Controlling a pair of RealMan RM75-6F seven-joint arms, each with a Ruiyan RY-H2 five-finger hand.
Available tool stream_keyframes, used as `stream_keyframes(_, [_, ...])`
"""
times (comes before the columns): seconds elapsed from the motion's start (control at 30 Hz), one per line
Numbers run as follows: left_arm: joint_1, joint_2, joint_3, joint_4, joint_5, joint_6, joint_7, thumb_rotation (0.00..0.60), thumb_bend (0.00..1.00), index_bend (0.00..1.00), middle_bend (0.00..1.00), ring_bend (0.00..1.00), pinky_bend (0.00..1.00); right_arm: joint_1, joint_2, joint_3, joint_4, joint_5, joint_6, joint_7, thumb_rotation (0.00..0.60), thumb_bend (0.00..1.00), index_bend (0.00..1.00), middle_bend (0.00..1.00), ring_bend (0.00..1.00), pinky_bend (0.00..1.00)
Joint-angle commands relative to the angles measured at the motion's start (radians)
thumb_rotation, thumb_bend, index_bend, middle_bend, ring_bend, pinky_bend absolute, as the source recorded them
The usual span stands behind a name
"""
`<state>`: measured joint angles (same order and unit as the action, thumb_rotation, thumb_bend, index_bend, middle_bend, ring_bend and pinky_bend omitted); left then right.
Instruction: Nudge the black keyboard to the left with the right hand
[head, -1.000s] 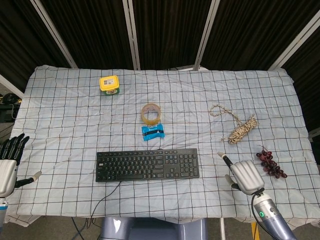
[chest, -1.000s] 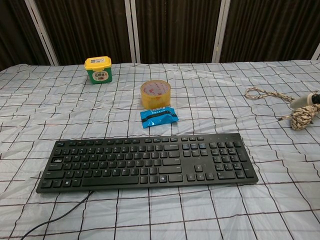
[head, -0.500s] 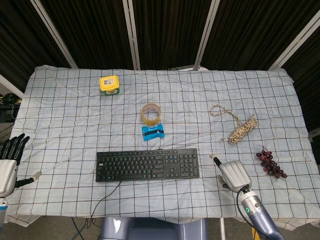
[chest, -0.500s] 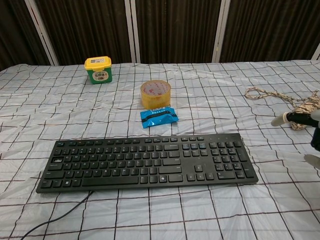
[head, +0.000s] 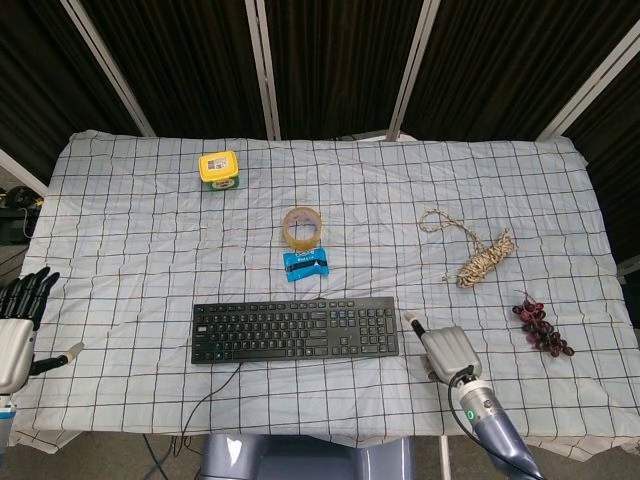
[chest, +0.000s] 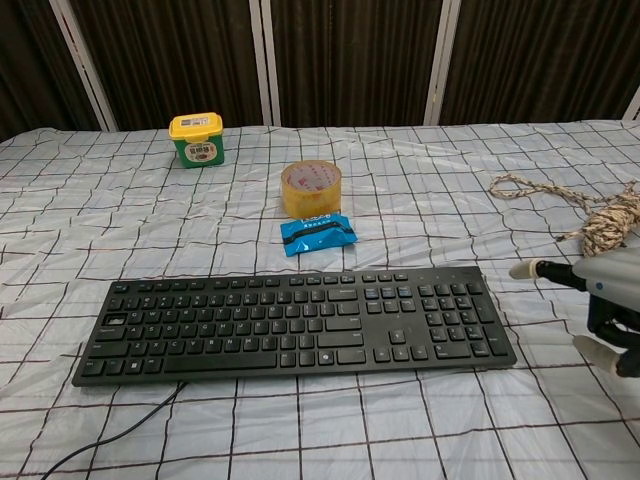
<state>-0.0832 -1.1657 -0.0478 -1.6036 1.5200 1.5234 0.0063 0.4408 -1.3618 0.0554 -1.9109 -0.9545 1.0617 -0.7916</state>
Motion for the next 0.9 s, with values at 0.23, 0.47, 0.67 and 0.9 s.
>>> stream_keyframes(0.23, [0.001, 0.001, -0.001, 0.001, -0.001, 0.002, -0.007, 0.6, 0.0, 0.0, 0.0, 0.0, 0.0, 0.041, -0.049, 0.002, 0.016, 0.06, 0.015, -0.002, 0.6, 0.55, 0.0, 0.91, 0.91, 0.77])
stream_keyframes(0.47, [0.0, 0.003, 0.0, 0.0, 0.001, 0.0, -0.013, 0.6, 0.0, 0.0, 0.0, 0.0, 0.0, 0.084, -0.086, 0.01, 0.017, 0.134, 0.042, -0.049, 0.6, 0.55, 0.02, 0.91, 0.91, 0.77])
stream_keyframes(0.67, [0.001, 0.004, 0.0, -0.001, 0.001, 0.0, -0.016, 0.6, 0.0, 0.0, 0.0, 0.0, 0.0, 0.106, -0.101, 0.008, 0.016, 0.174, 0.055, -0.065, 0.6, 0.55, 0.04, 0.91, 0.91, 0.77])
stream_keyframes(0.9, [0.0, 0.004, 0.001, -0.003, -0.001, -0.003, -0.016, 0.6, 0.0, 0.0, 0.0, 0.0, 0.0, 0.13, -0.119, 0.003, 0.028, 0.214, 0.063, -0.06, 0.6, 0.55, 0.05, 0.91, 0.91, 0.77])
